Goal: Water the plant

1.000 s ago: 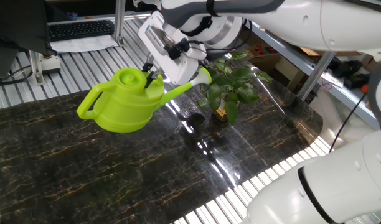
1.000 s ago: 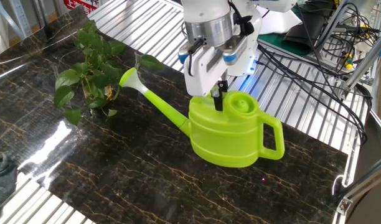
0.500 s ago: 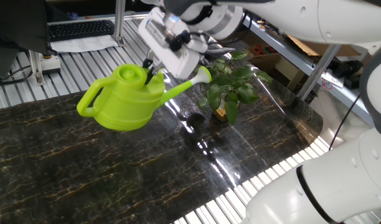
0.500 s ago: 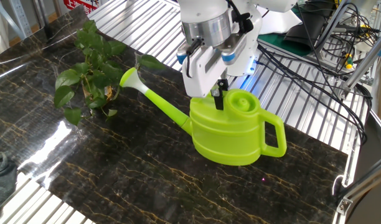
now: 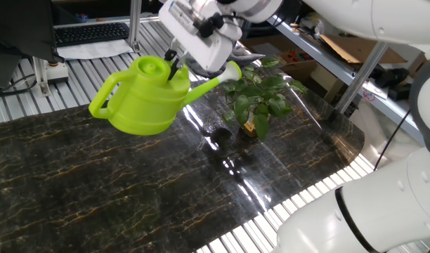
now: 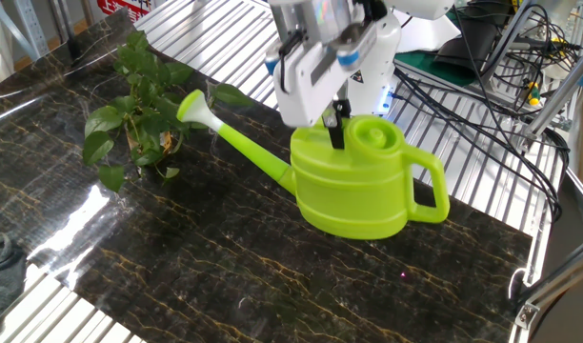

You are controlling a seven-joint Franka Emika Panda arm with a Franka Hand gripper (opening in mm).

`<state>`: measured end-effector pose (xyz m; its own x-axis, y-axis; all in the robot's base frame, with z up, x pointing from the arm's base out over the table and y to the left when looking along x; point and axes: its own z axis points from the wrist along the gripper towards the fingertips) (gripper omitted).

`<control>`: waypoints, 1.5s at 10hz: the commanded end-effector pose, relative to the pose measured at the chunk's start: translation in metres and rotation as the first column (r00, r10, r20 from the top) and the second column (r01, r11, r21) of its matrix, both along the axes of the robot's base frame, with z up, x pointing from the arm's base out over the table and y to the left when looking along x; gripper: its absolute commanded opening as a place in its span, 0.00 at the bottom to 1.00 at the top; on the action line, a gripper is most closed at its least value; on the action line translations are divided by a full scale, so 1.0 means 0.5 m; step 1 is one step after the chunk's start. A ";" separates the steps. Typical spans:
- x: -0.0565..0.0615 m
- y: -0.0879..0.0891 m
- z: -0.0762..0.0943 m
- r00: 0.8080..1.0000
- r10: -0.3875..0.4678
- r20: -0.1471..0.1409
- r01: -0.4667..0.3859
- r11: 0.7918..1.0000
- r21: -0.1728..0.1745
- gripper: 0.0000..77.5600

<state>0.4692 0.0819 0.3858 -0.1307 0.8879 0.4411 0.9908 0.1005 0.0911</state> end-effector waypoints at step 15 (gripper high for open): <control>-0.029 0.028 0.173 0.998 0.056 -0.040 -0.059 0.996 -0.067 0.01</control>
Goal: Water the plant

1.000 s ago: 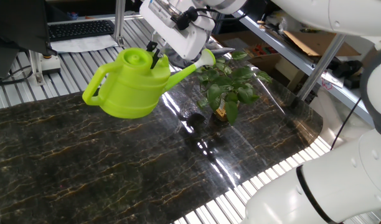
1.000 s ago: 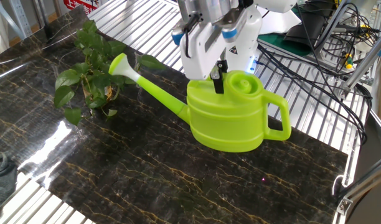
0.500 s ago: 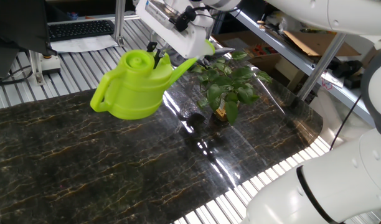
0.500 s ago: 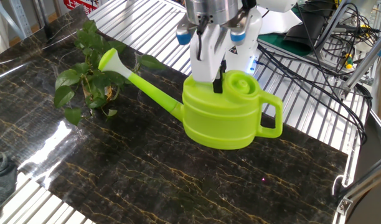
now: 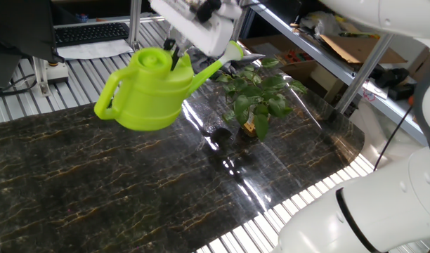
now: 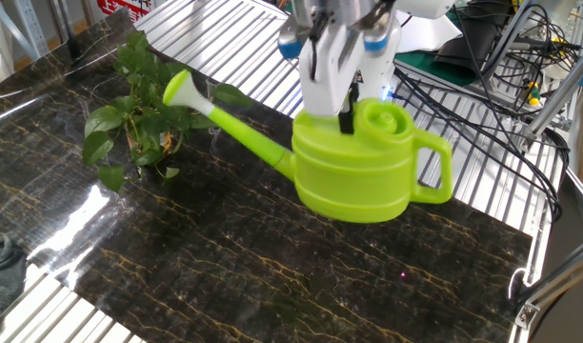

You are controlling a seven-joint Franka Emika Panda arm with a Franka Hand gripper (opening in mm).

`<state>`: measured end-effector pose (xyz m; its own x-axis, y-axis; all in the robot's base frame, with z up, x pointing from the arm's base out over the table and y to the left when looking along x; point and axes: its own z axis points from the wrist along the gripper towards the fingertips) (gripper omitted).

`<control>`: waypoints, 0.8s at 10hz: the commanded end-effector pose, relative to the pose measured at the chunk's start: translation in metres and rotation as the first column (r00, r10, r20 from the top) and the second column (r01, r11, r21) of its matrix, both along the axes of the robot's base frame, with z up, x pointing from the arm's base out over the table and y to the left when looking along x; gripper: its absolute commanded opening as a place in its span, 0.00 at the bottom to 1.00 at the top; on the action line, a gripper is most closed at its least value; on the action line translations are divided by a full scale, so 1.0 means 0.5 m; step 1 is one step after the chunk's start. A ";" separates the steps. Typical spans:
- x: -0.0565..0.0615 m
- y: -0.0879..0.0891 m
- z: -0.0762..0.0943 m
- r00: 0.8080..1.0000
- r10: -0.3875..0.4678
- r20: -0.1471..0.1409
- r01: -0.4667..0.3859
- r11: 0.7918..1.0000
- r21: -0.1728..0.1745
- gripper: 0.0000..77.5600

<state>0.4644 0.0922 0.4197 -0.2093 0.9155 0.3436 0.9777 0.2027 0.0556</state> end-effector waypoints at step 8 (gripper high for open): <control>-0.003 -0.009 0.118 0.999 0.049 -0.016 -0.049 0.999 -0.012 0.01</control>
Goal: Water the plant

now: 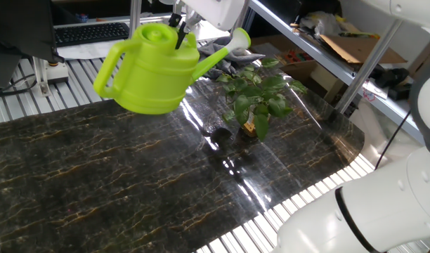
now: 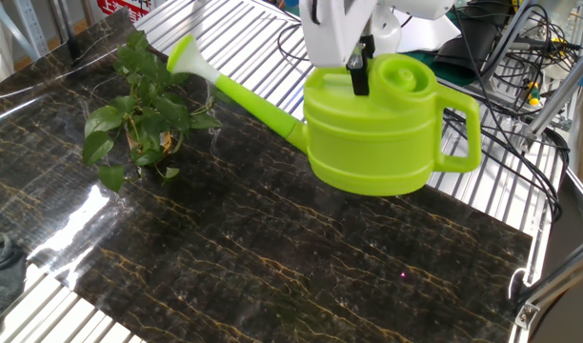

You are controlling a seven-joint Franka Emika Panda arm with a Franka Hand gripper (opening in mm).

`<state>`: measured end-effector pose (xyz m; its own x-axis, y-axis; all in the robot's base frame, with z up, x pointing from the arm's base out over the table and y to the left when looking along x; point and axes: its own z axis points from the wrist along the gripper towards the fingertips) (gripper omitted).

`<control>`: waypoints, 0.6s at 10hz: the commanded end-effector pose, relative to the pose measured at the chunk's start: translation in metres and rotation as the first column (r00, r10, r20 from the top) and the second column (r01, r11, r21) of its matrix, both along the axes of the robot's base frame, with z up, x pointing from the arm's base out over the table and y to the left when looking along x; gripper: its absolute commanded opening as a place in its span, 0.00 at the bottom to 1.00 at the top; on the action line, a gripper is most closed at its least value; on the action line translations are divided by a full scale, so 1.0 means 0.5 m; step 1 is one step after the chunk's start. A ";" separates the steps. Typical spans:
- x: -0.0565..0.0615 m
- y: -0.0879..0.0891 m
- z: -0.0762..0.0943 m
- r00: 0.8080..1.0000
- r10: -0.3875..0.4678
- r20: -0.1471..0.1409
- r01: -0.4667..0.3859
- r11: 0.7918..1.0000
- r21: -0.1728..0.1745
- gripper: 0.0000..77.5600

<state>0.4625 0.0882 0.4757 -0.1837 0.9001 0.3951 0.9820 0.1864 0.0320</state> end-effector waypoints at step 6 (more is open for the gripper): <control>0.021 -0.023 0.061 0.988 0.031 -0.149 -0.024 0.999 0.048 0.01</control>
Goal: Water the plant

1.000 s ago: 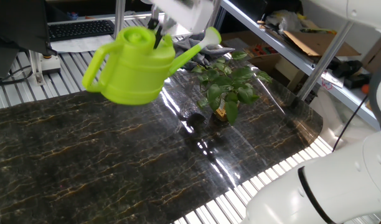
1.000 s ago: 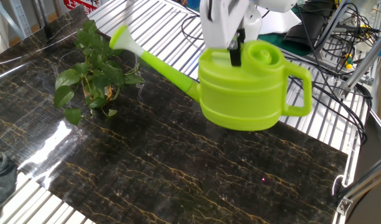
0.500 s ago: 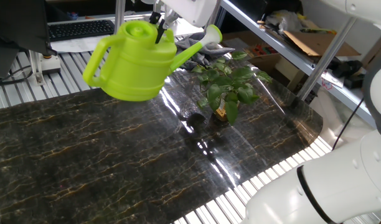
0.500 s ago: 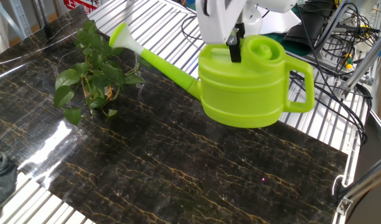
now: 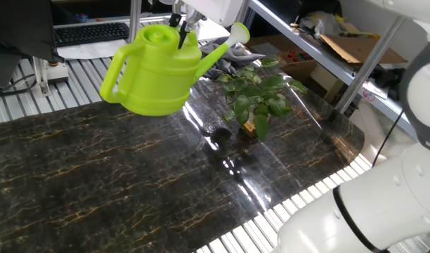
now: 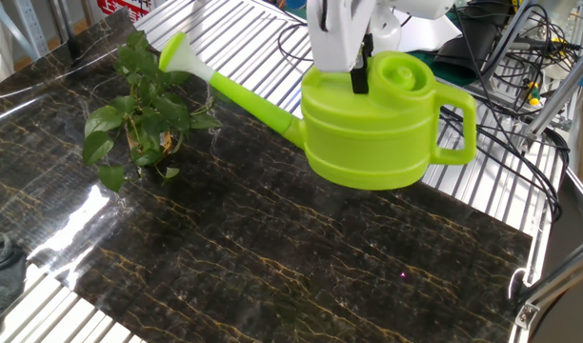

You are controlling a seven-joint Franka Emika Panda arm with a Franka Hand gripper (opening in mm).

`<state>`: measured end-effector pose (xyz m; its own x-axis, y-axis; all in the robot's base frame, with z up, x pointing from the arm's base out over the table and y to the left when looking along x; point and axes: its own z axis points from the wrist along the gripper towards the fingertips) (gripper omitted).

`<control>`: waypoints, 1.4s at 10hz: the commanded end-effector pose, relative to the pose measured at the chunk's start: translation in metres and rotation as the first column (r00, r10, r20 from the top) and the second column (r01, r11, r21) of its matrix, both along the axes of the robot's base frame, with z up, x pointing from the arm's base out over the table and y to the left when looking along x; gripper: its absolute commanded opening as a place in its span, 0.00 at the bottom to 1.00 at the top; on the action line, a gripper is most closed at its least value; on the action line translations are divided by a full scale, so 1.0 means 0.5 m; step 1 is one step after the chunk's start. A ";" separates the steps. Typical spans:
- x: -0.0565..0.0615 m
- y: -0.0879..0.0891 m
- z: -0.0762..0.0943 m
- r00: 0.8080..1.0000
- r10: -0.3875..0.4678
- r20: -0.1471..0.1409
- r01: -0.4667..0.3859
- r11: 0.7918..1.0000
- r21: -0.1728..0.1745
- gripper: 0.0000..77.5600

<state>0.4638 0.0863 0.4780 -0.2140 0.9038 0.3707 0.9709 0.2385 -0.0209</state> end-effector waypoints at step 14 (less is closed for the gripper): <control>0.048 -0.084 0.112 0.990 -0.049 -0.130 0.068 0.986 0.149 0.01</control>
